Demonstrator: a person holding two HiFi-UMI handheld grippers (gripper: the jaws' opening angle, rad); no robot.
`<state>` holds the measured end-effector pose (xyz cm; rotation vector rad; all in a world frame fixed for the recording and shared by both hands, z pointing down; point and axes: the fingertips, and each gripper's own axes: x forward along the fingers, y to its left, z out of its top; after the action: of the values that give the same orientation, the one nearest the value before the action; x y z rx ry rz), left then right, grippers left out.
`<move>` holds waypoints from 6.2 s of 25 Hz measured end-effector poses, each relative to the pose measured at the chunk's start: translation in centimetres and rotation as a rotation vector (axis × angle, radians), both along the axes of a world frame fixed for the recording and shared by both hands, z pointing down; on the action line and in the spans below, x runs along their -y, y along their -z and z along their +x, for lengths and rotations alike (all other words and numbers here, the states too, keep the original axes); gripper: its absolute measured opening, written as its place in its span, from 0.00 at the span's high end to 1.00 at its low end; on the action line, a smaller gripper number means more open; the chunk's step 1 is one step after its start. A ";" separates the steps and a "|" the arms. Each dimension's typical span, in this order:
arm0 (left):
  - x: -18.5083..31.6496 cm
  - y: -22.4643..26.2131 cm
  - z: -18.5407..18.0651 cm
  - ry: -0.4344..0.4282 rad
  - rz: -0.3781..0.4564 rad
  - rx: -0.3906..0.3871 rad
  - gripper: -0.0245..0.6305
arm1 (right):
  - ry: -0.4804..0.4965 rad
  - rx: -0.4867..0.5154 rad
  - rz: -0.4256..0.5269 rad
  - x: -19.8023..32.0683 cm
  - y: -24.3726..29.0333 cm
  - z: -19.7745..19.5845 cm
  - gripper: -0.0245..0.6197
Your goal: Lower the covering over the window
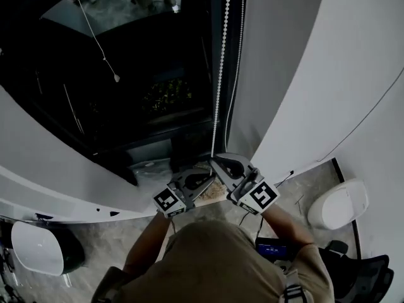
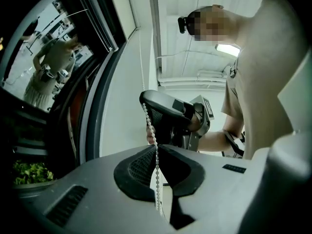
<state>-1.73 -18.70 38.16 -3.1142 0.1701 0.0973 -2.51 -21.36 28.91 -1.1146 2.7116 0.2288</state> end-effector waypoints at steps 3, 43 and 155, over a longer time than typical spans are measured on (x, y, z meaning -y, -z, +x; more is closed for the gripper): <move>-1.3 1.0 -0.3 -0.043 0.013 -0.035 0.90 | 0.056 0.031 -0.039 -0.7 -0.5 0.4 0.94; 2.0 19.7 4.6 0.158 0.092 -0.260 0.92 | 0.187 -0.074 -0.017 -2.8 2.3 2.7 0.95; 2.4 25.8 7.6 -0.096 -0.035 -0.228 0.79 | 0.077 -0.208 -0.011 -0.6 5.2 3.7 0.95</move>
<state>5.85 -21.09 12.39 -3.1377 0.0261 0.4572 1.20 -20.80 23.68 -1.0397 2.9343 0.3362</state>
